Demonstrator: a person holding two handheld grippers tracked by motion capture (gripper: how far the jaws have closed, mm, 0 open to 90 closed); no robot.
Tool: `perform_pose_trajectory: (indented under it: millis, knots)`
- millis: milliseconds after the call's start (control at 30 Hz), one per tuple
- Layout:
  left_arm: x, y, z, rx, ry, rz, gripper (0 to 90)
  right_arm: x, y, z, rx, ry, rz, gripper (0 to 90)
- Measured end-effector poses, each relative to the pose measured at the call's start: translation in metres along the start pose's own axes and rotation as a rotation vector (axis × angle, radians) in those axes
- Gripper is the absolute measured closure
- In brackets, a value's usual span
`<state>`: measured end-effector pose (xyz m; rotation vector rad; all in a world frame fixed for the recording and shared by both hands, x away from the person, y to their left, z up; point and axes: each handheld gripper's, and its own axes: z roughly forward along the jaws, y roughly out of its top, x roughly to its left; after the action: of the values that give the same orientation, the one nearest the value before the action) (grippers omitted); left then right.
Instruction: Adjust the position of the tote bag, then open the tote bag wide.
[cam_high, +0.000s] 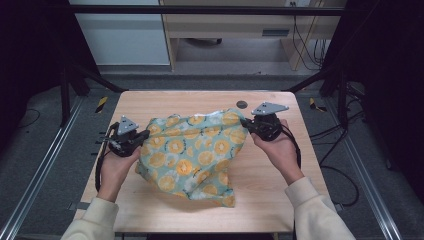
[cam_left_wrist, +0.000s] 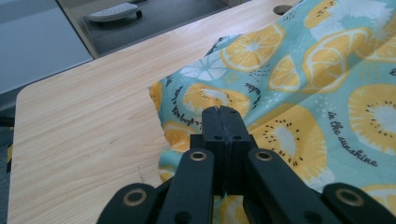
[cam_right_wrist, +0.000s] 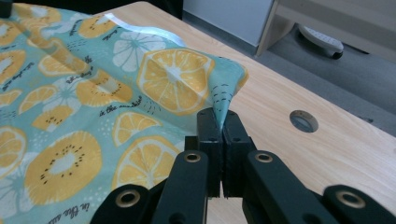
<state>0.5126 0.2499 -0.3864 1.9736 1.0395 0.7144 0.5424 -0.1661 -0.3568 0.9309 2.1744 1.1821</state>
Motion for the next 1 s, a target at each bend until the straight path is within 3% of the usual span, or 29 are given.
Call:
perform_pose_trajectory:
  millis: [300,567,767,1000]
  knots:
    - [-0.003,0.001,-0.013,-0.031,0.006,0.01,90.0,0.004,0.002,-0.01,-0.031,0.008,-0.012,88.9]
    - [-0.01,-0.001,-0.022,-0.069,0.017,0.024,90.0,0.007,-0.011,-0.022,-0.067,0.033,-0.028,88.9]
    - [-0.019,-0.011,-0.031,-0.086,0.01,0.045,90.0,0.013,-0.026,-0.03,-0.085,0.035,-0.045,88.9]
    - [-0.03,-0.026,-0.047,-0.132,0.004,0.034,90.0,0.023,-0.04,-0.042,-0.102,0.044,-0.039,89.0]
